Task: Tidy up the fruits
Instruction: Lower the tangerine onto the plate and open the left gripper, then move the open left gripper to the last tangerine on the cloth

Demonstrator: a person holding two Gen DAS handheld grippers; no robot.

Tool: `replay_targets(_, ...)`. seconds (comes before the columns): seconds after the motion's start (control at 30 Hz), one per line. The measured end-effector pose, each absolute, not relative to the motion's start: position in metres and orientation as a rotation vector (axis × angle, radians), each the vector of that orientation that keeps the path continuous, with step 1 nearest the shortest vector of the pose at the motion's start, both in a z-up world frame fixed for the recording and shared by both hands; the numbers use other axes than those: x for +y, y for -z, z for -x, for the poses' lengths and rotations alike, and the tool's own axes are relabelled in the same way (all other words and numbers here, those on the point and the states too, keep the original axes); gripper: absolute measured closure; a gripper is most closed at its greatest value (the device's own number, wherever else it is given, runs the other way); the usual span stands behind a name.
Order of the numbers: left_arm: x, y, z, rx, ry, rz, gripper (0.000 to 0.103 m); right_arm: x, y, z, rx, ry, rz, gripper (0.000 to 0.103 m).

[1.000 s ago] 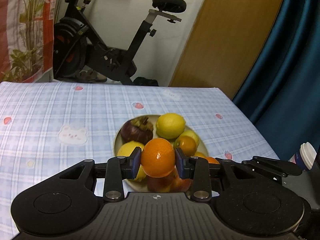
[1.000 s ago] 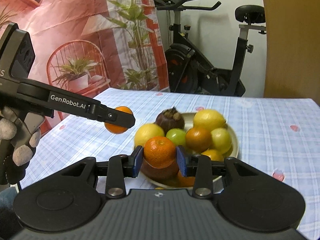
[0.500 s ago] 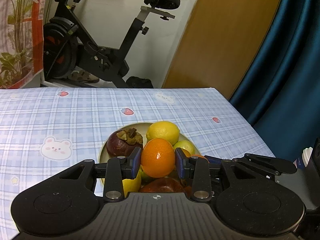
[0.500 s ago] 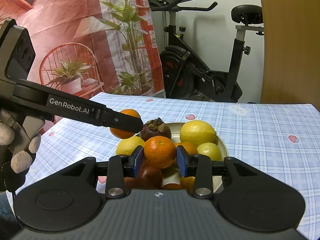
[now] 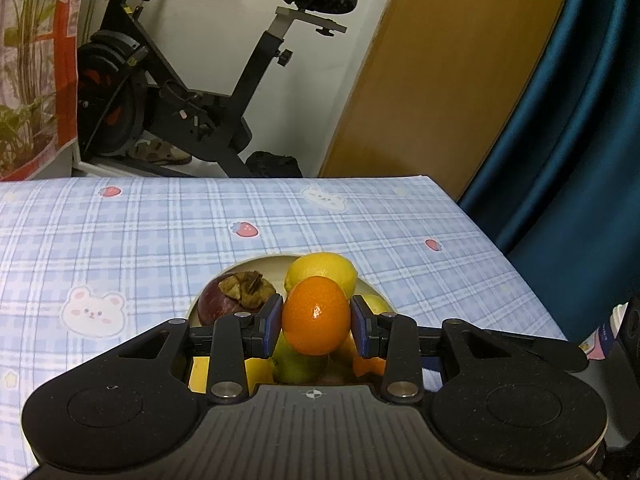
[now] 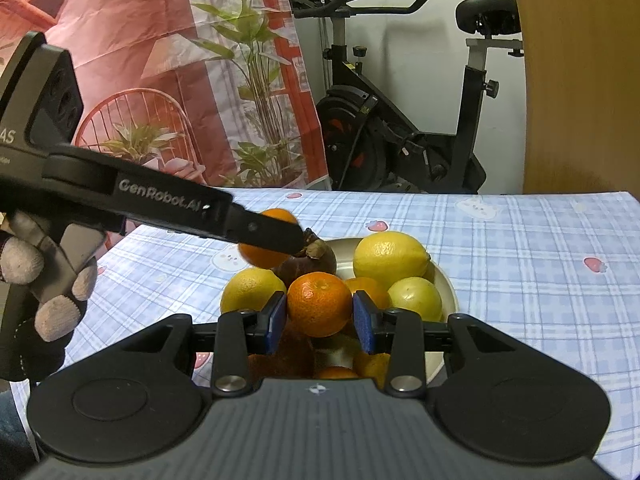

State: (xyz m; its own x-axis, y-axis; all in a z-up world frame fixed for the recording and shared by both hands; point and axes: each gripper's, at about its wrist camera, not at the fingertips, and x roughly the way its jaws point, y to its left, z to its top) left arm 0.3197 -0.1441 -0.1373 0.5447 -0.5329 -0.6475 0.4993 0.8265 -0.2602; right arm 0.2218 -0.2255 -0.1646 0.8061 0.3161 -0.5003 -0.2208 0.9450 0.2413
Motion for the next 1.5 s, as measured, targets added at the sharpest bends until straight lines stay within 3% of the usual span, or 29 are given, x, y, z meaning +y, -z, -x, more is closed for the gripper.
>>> replay_targets(0.63, -0.171, 0.148, -0.358, 0.8, 0.606, -0.06, 0.064, -0.216, 0.173, -0.235, 0.563, -0.332, -0.181, 0.064)
replay_targets(0.83, -0.166, 0.146, -0.355, 0.8, 0.6, -0.039, 0.059, -0.215, 0.172, -0.236, 0.567, -0.329, -0.183, 0.062)
replay_targets(0.97, -0.158, 0.141, -0.35, 0.794, 0.585, -0.03, 0.058, -0.213, 0.17, -0.233, 0.571, -0.322, -0.176, 0.053)
replay_targets(1.1, -0.145, 0.135, -0.343, 0.79, 0.559, -0.023, 0.056, -0.212, 0.168, -0.227, 0.575, -0.306, -0.178, 0.053)
replay_targets(1.17, -0.137, 0.133, -0.339, 0.784, 0.542, -0.018, 0.05, -0.212, 0.167, -0.224, 0.577, -0.299, -0.177, 0.053)
replay_targets(1.5, -0.116, 0.122, -0.319, 0.766, 0.496, -0.005, 0.05, -0.213, 0.159, -0.203, 0.576, -0.265, -0.173, 0.053)
